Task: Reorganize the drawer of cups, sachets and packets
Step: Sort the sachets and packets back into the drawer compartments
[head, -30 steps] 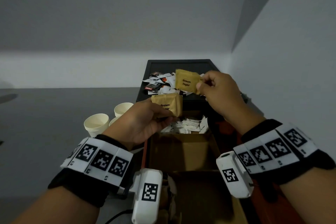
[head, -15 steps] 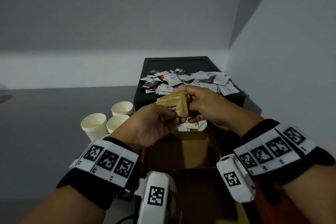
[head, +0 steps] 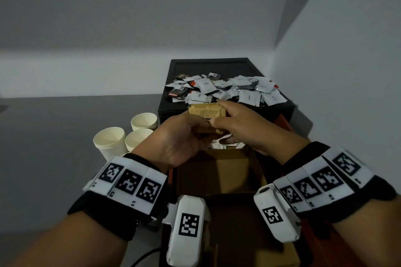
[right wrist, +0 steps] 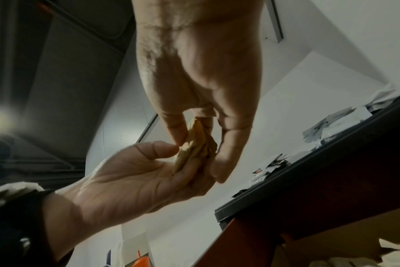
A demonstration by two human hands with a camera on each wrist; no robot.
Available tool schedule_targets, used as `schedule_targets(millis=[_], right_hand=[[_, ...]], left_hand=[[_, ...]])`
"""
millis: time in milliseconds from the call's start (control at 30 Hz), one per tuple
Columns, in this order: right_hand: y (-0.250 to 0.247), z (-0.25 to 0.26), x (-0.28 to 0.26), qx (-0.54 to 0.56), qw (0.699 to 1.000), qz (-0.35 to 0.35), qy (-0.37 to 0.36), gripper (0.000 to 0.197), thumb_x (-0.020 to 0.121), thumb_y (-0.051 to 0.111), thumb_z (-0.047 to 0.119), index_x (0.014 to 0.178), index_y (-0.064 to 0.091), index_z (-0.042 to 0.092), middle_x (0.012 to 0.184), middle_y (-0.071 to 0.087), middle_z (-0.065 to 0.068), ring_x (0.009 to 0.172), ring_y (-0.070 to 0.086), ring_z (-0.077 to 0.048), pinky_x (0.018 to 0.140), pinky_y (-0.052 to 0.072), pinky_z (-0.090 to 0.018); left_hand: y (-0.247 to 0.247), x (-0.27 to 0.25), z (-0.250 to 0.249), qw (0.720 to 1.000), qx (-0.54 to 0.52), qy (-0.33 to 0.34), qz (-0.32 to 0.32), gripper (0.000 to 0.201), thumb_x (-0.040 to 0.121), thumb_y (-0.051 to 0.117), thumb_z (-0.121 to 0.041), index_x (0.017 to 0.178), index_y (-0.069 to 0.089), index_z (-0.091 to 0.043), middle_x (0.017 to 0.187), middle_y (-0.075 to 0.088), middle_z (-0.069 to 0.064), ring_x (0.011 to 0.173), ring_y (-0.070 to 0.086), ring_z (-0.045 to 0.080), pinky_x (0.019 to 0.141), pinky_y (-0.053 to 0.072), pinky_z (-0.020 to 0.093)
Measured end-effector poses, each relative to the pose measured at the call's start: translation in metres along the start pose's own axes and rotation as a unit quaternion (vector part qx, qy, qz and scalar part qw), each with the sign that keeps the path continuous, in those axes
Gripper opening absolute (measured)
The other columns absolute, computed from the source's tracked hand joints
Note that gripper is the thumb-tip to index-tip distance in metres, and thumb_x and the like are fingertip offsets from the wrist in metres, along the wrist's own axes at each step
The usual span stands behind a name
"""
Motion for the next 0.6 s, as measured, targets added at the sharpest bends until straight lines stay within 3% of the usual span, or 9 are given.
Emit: schedule_targets(millis=[100, 200, 267, 367, 467, 600], right_hand=[[0.0006, -0.0026, 0.0004, 0.02, 1.0, 0.007, 0.013, 0.025, 0.09, 0.056, 0.012, 0.115, 0.052, 0.01, 0.109, 0.059, -0.01, 0.093, 0.062, -0.02, 0.071, 0.056, -0.029], [-0.0008, -0.0017, 0.0012, -0.076, 0.997, 0.005, -0.004, 0.023, 0.085, 0.06, 0.01, 0.108, 0.055, 0.011, 0.09, 0.058, -0.003, 0.078, 0.056, -0.013, 0.064, 0.046, -0.025], [-0.0026, -0.0013, 0.0017, -0.137, 0.991, -0.005, -0.013, 0.019, 0.085, 0.06, 0.012, 0.104, 0.056, 0.013, 0.086, 0.055, 0.001, 0.078, 0.052, -0.012, 0.069, 0.042, -0.028], [-0.0051, -0.0006, 0.0008, -0.149, 0.989, -0.006, -0.019, 0.021, 0.088, 0.06, 0.014, 0.108, 0.054, 0.016, 0.089, 0.055, 0.003, 0.084, 0.054, -0.013, 0.075, 0.046, -0.031], [-0.0062, 0.0003, -0.0016, -0.204, 0.979, 0.009, -0.03, 0.032, 0.091, 0.059, 0.019, 0.12, 0.045, 0.023, 0.089, 0.05, 0.01, 0.076, 0.052, -0.006, 0.065, 0.043, -0.023], [-0.0048, 0.0004, -0.0003, -0.284, 0.958, 0.036, -0.027, 0.052, 0.092, 0.056, 0.02, 0.136, 0.029, 0.026, 0.093, 0.053, 0.006, 0.073, 0.049, -0.004, 0.055, 0.037, -0.017]], left_hand=[[-0.0023, 0.003, 0.0, 1.0, 0.022, 0.016, -0.012, 0.041, 0.083, 0.03, 0.017, 0.111, 0.054, 0.0, 0.106, 0.059, 0.018, 0.096, 0.059, 0.029, 0.081, 0.052, 0.03], [-0.0043, 0.0078, 0.0007, 0.996, 0.074, 0.027, -0.039, 0.054, 0.079, 0.031, 0.024, 0.123, 0.049, -0.001, 0.121, 0.056, 0.023, 0.11, 0.057, 0.035, 0.095, 0.046, 0.039], [-0.0033, 0.0079, 0.0013, 0.992, 0.116, 0.027, -0.033, 0.051, 0.081, 0.037, 0.024, 0.124, 0.049, -0.002, 0.117, 0.059, 0.022, 0.101, 0.061, 0.031, 0.088, 0.05, 0.036], [-0.0004, 0.0054, 0.0006, 0.987, 0.162, 0.011, 0.003, 0.04, 0.084, 0.043, 0.02, 0.109, 0.055, -0.009, 0.103, 0.064, 0.012, 0.09, 0.063, 0.021, 0.076, 0.053, 0.027], [0.0025, 0.0016, -0.0004, 0.981, 0.19, -0.013, 0.02, 0.033, 0.084, 0.046, 0.018, 0.093, 0.058, -0.012, 0.09, 0.065, 0.007, 0.084, 0.064, 0.017, 0.065, 0.054, 0.021], [-0.0013, 0.004, 0.0009, 0.985, 0.17, -0.025, -0.014, 0.031, 0.084, 0.045, 0.018, 0.098, 0.056, -0.008, 0.09, 0.064, 0.012, 0.08, 0.064, 0.021, 0.056, 0.055, 0.021]])
Point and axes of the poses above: each hand's wrist, its own x-axis towards the middle knuckle, its own y-axis out of the palm, z = x × y, the point moved 3 cm from there along x, towards the middle knuckle
